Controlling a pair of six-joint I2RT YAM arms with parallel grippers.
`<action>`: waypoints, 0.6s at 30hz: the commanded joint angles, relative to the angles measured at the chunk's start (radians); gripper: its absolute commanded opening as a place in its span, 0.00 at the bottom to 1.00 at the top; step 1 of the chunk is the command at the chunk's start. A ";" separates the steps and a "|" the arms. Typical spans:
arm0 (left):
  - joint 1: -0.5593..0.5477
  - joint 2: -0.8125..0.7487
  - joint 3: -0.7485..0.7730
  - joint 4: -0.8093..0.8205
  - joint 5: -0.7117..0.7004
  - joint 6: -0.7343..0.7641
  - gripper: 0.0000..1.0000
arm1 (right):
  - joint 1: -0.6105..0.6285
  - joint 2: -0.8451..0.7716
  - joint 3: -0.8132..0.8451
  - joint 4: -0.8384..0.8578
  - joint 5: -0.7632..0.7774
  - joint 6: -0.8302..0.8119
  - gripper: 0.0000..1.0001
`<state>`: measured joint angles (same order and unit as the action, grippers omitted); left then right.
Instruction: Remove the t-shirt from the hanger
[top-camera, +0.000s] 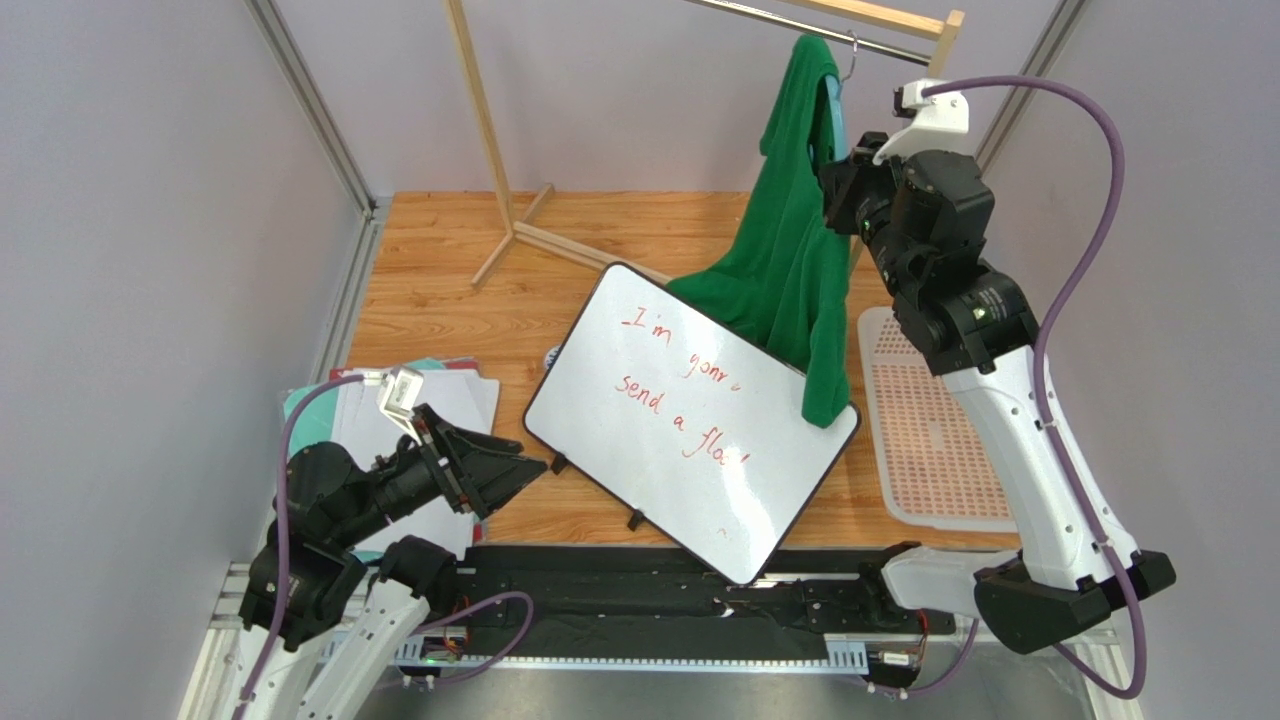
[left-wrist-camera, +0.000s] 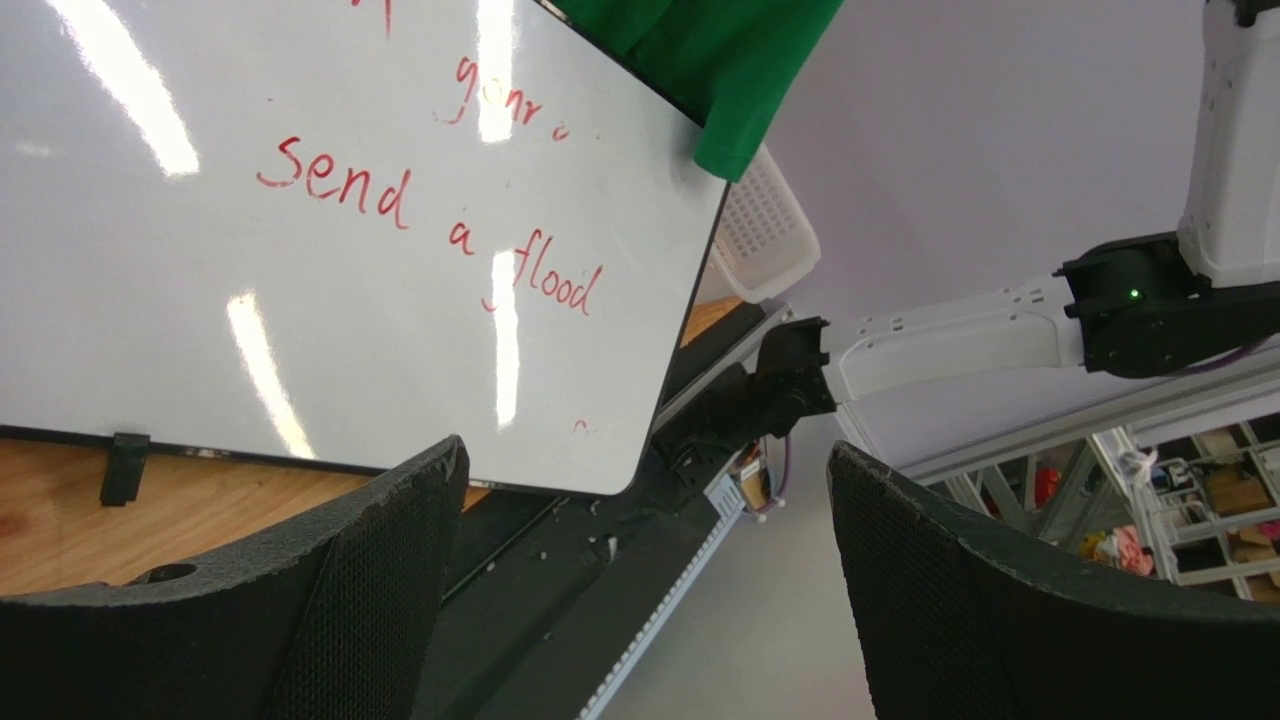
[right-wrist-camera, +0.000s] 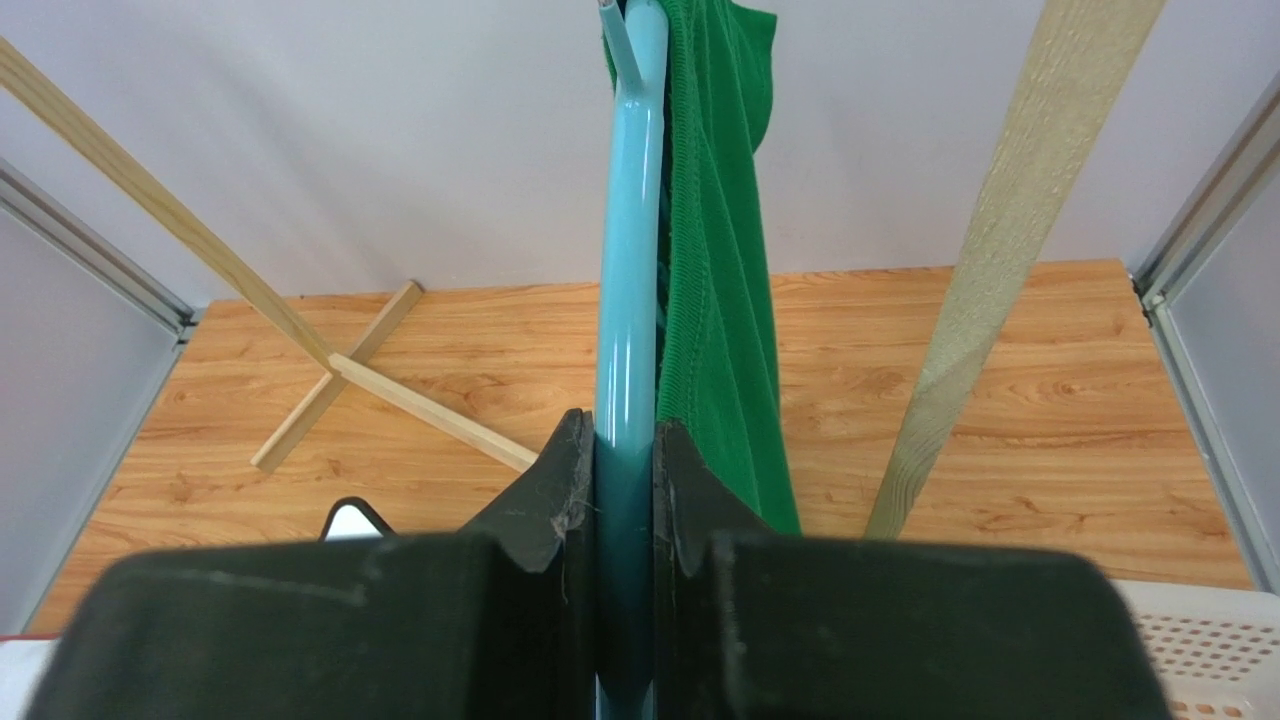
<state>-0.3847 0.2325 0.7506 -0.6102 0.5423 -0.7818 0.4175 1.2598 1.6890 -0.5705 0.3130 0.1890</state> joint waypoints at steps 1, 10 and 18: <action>0.004 -0.010 0.026 0.003 0.015 -0.004 0.93 | 0.000 -0.075 -0.112 0.240 -0.008 0.024 0.00; 0.006 -0.016 0.033 -0.002 0.013 -0.004 0.93 | -0.005 -0.204 -0.458 0.743 -0.038 -0.031 0.00; 0.006 -0.012 0.044 -0.006 0.011 0.003 0.93 | -0.005 -0.160 -0.479 0.932 -0.058 -0.104 0.00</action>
<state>-0.3847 0.2241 0.7597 -0.6197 0.5419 -0.7815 0.4152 1.0893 1.1912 0.0875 0.2844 0.1463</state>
